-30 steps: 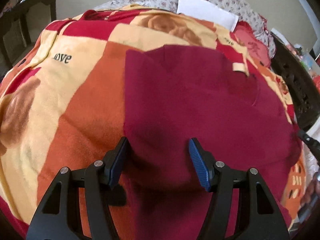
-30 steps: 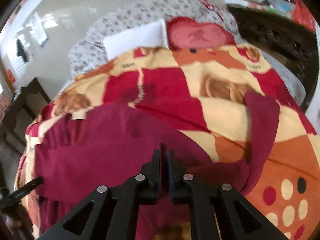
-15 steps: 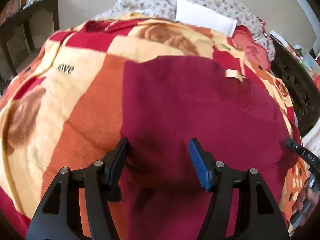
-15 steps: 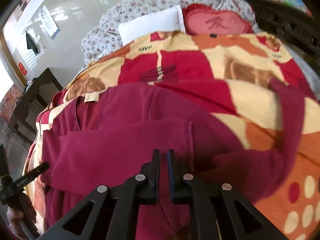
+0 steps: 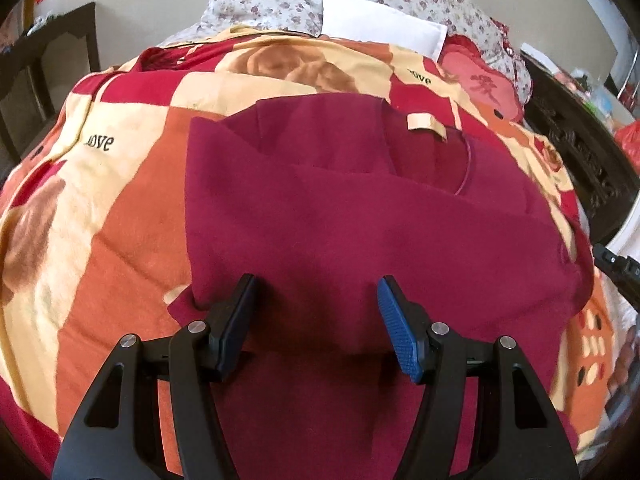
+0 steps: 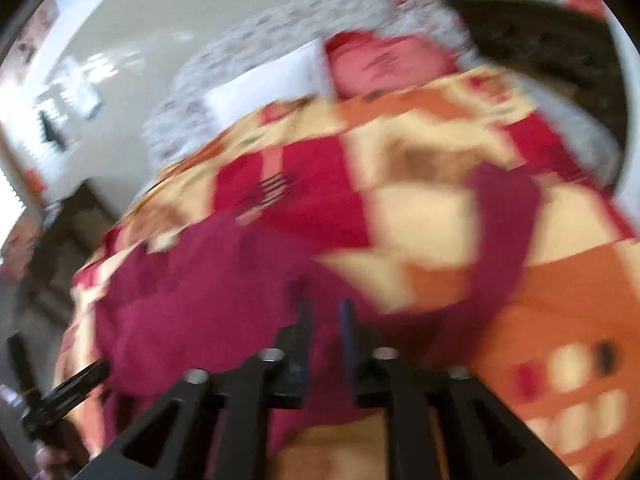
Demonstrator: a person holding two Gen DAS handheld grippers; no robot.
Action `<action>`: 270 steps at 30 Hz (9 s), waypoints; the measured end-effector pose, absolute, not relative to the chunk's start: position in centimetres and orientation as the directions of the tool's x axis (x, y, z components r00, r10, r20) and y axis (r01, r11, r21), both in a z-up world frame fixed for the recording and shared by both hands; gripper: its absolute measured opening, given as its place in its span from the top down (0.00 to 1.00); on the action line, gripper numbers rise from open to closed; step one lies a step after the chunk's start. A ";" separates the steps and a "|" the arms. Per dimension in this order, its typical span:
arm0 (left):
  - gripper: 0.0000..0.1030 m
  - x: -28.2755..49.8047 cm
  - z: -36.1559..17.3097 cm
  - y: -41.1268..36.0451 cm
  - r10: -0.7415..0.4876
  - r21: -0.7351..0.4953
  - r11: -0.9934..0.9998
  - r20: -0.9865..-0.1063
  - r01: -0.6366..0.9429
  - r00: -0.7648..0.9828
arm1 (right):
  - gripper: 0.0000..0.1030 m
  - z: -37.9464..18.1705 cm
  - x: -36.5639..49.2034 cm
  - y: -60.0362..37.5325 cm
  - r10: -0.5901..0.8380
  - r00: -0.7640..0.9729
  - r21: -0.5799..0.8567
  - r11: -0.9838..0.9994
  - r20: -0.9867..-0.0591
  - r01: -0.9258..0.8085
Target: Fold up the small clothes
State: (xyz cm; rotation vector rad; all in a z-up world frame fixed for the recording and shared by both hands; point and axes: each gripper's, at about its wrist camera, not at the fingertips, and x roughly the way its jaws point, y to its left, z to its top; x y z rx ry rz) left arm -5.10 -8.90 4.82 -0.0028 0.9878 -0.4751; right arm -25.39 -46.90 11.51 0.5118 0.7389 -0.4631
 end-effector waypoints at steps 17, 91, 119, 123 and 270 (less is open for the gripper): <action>0.40 -4.7 5.0 -8.5 -0.382 -0.223 0.901 -0.812 0.371 0.441 | 0.88 8.8 -24.1 -59.3 -0.288 0.543 0.257 0.647 -0.789 0.717; 0.40 -4.5 8.2 -3.4 -0.408 -0.304 0.911 -0.761 0.279 0.505 | 1.00 26.4 -32.3 -54.4 -0.201 0.881 0.496 0.762 -0.429 0.416; 0.40 -4.0 7.9 -1.4 -0.403 -0.314 0.914 -0.767 0.256 0.499 | 0.94 18.0 -34.1 -59.0 -0.186 0.855 0.636 0.596 -0.484 0.490; 0.40 -3.5 9.6 0.0 -0.408 -0.343 0.913 -0.731 0.223 0.546 | 0.94 24.7 -28.2 -50.9 0.035 0.919 0.578 0.787 -0.392 0.217; 0.47 -21.6 2.4 5.8 -0.509 -0.450 0.825 -0.854 0.343 0.103 | 0.40 5.7 -45.5 -32.7 0.283 0.571 0.518 0.800 -0.771 0.303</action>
